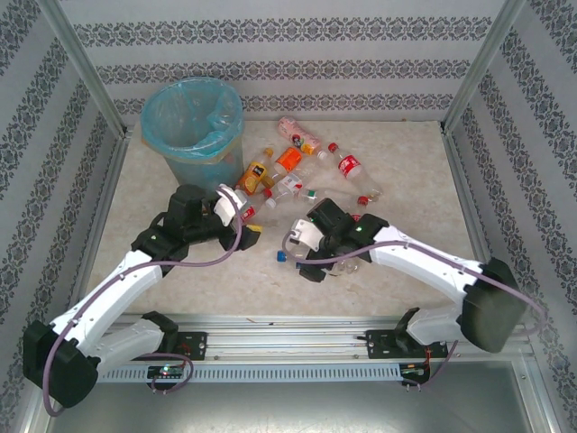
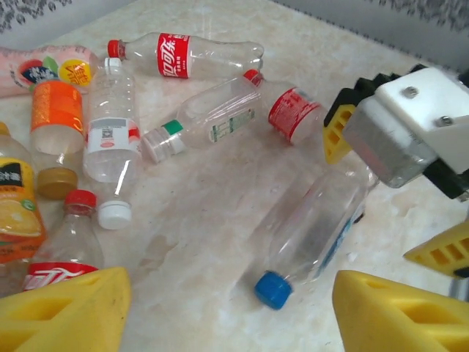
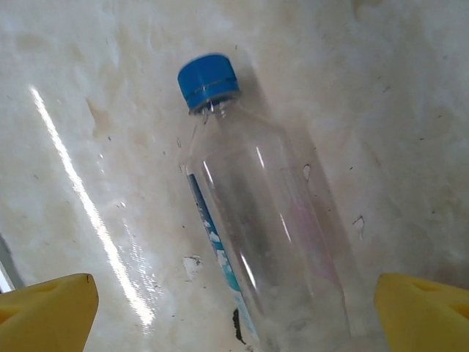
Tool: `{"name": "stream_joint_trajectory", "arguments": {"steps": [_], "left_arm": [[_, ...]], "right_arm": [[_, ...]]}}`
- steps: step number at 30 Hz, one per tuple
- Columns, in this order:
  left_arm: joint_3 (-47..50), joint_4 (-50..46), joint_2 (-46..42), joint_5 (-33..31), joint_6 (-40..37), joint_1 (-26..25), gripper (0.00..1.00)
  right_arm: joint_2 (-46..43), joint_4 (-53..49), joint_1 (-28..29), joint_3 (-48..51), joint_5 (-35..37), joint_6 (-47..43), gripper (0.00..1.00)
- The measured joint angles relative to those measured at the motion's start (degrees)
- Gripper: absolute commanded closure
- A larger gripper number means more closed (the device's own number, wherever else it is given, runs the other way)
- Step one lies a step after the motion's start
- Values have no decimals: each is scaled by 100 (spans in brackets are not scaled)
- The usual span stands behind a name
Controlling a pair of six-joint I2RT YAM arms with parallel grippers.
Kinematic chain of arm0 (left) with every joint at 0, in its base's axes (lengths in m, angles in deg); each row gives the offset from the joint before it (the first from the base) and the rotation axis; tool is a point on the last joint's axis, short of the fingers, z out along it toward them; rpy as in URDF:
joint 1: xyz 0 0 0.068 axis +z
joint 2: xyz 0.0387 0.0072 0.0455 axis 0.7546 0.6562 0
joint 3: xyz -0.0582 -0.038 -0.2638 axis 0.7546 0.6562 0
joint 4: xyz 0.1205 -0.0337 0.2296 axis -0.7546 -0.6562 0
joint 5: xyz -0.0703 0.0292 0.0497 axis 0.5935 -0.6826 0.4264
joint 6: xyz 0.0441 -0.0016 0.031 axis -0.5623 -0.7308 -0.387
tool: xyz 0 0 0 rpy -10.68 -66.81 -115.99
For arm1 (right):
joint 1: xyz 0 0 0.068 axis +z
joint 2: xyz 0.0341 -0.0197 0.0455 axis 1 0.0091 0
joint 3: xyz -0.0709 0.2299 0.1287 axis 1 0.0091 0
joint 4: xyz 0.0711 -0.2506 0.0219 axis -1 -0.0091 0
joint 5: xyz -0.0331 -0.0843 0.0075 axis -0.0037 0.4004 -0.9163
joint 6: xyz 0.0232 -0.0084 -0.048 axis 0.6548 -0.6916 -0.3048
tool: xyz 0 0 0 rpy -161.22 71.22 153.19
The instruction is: Put the plastic bottles in the bin
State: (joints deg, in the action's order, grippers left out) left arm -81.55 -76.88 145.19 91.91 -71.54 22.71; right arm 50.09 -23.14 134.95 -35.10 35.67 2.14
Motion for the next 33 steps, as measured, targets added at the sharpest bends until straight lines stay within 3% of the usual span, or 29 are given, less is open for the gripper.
{"name": "stream_joint_trajectory", "arguments": {"steps": [6,16,21,25,33], "left_arm": [[284,195,-391,-553,-461,-24,8],[339,238,-389,-1357,-568,-28,8],[339,243,-391,-2118,-570,-28,8],[339,249,-398,-2299,-570,-28,8],[337,365,-354,-2022,-479,-28,8]], "right_arm": [[699,-63,-39,-238,42,-625,3],[868,407,-302,-911,-450,-595,5],[1244,459,-758,-1762,-286,221,12],[1268,444,-1226,-1893,291,1071,12],[-192,46,-1499,-398,1329,3338,4]]}}
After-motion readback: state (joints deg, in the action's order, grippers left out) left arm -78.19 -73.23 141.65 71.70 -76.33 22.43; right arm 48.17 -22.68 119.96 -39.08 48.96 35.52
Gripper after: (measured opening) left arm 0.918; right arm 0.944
